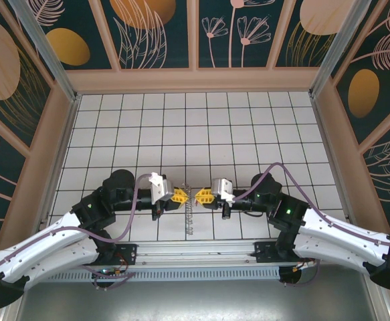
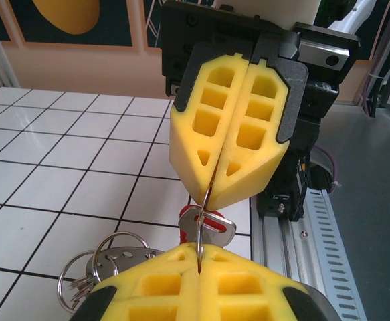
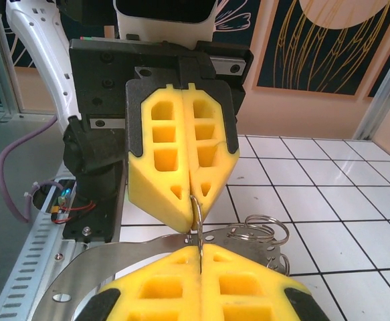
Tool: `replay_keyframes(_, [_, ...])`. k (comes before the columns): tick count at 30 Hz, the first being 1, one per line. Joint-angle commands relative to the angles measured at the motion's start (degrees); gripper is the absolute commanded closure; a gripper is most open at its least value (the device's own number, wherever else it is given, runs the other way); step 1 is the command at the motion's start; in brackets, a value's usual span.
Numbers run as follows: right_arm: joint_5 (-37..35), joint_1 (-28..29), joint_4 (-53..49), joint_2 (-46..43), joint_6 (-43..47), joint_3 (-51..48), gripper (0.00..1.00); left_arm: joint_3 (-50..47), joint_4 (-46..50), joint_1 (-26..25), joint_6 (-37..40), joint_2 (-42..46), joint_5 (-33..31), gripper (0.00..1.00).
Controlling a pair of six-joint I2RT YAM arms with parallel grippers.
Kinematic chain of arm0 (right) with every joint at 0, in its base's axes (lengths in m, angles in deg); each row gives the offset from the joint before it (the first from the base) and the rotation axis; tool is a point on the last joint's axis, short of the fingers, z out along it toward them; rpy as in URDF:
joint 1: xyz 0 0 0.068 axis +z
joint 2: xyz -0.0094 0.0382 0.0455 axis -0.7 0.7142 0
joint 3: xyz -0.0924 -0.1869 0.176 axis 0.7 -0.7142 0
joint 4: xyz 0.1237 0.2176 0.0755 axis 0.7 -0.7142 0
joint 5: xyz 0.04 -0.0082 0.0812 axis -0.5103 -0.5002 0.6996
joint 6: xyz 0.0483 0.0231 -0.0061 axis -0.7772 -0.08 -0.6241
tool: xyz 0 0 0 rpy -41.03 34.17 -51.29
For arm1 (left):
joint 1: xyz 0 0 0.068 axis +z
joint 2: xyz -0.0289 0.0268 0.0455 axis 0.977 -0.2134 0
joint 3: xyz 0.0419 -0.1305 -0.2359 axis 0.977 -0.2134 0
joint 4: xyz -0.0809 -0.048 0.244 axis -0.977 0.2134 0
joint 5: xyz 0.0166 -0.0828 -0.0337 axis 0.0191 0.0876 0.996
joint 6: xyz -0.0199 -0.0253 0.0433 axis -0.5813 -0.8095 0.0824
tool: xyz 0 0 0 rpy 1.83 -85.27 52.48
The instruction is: Put the keys on the keyring
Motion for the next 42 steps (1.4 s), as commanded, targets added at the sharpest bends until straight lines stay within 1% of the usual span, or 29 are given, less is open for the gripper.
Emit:
replay_keyframes(1, [1.75, -0.37, 1.65, 0.18, -0.74, 1.85, 1.00, 1.38, -1.15, -0.30, 0.73, 0.32, -0.57, 1.00])
replay_keyframes(19, [3.98, -0.42, 1.83, 0.37, -0.86, 2.28, 1.00, 1.47, -1.00, -0.25, 0.81, 0.15, -1.09, 1.00])
replay_keyframes(42, [2.92, -0.39, 0.21, -0.51, -0.60, 1.89, 1.00, 1.41, -1.00, -0.47, 0.84, 0.02, -0.74, 1.00])
